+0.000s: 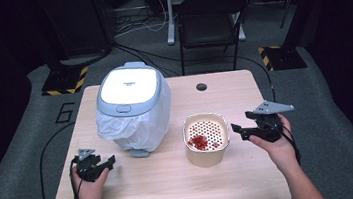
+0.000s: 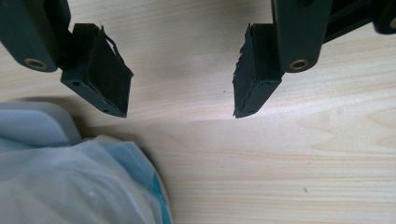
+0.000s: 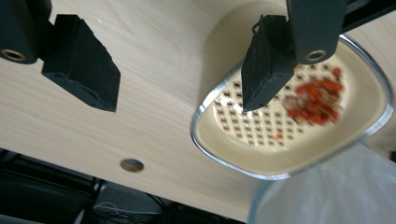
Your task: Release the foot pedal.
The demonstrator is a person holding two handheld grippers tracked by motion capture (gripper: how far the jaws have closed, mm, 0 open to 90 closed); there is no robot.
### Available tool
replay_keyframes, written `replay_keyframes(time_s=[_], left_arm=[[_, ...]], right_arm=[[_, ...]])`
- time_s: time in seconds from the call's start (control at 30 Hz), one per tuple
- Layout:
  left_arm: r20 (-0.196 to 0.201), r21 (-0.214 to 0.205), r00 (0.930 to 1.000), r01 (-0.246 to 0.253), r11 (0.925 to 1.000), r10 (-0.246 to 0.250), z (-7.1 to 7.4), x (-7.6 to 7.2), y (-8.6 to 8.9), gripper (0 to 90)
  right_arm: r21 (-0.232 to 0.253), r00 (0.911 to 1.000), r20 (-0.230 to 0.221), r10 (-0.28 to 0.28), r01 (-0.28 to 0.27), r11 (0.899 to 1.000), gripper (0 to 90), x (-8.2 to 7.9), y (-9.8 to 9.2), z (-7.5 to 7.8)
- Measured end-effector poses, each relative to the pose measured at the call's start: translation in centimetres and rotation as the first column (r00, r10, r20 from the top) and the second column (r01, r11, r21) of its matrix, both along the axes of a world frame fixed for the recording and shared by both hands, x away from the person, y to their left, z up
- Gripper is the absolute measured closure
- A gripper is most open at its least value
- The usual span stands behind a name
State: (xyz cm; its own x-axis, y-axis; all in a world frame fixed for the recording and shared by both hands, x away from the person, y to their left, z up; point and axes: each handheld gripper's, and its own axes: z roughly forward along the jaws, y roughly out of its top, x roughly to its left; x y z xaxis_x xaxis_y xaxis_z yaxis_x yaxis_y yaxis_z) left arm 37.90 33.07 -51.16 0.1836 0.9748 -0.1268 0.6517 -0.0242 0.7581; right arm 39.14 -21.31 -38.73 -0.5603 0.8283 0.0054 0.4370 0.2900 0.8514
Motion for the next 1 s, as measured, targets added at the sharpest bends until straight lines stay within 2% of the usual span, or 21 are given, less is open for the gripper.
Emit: replay_keyframes(time_s=[0.13, 0.27, 0.37, 0.47, 0.53, 0.57, 0.67, 0.73, 0.9, 1.0], left_arm=[[0.007, 0.034, 1.0, 0.006, 0.9994, -0.006, -0.2, 0.2, 0.2, 36.0], [0.03, 0.037, 0.9996, 0.001, 0.9993, -0.002, -0.4, 0.2, 0.3, 35.0], [0.011, 0.036, 0.9998, 0.013, 0.9993, -0.014, -0.6, 0.2, 0.5, 34.8], [0.004, 0.03, 0.9996, 0.028, 0.9992, -0.028, -0.8, 0.3, 0.6, 34.8], [-0.008, 0.031, 0.9994, 0.033, 0.999, -0.033, -0.9, 0.2, 0.7, 34.8], [-0.011, 0.031, 0.9993, 0.036, 0.9989, -0.036, -0.9, 0.2, 0.8, 34.8], [-0.017, 0.024, 0.9994, 0.029, 0.9993, -0.029, -1.1, 0.2, 0.9, 34.1], [-0.021, 0.024, 0.9995, 0.025, 0.9994, -0.024, -1.1, 0.2, 1.0, 33.9], [0.008, 0.032, 0.9997, 0.024, 0.9992, -0.024, -1.6, 0.4, 0.9, 31.9], [0.02, 0.06, 0.9992, 0.032, 0.9977, -0.034, -1.8, 0.4, 0.4, 29.5]], right_arm=[[-0.038, 0.9986, 0.004, -0.053, 0.053, 0.998, 28.2, -0.4, -0.7, -2.0], [-0.066, 0.9972, -0.016, -0.073, 0.071, 0.995, 27.8, -0.6, -1.0, -3.9], [-0.097, 0.9962, -0.007, -0.087, 0.086, 0.992, 27.1, -0.8, -1.1, -4.9], [-0.103, 0.9954, -0.002, -0.095, 0.095, 0.99, 27.1, -1.0, -1.2, -6.1], [-0.139, 0.9947, 0.011, -0.102, 0.102, 0.985, 27.1, -1.1, -1.3, -7.0], [-0.137, 0.993, 0.013, -0.118, 0.118, 0.983, 27.0, -1.2, -1.4, -7.4], [-0.11, 0.9934, -0.003, -0.114, 0.113, 0.987, 27.0, -1.3, -1.8, -8.7], [-0.113, 0.9928, -0.018, -0.118, 0.116, 0.987, 27.1, -1.3, -2.0, -9.7], [-0.09, 0.9911, -0.063, -0.117, 0.111, 0.99, 24.8, -1.1, -2.3, -11.7], [-0.111, 0.9901, -0.06, -0.127, 0.12, 0.987, 22.6, -0.8, -2.3, -12.5]])
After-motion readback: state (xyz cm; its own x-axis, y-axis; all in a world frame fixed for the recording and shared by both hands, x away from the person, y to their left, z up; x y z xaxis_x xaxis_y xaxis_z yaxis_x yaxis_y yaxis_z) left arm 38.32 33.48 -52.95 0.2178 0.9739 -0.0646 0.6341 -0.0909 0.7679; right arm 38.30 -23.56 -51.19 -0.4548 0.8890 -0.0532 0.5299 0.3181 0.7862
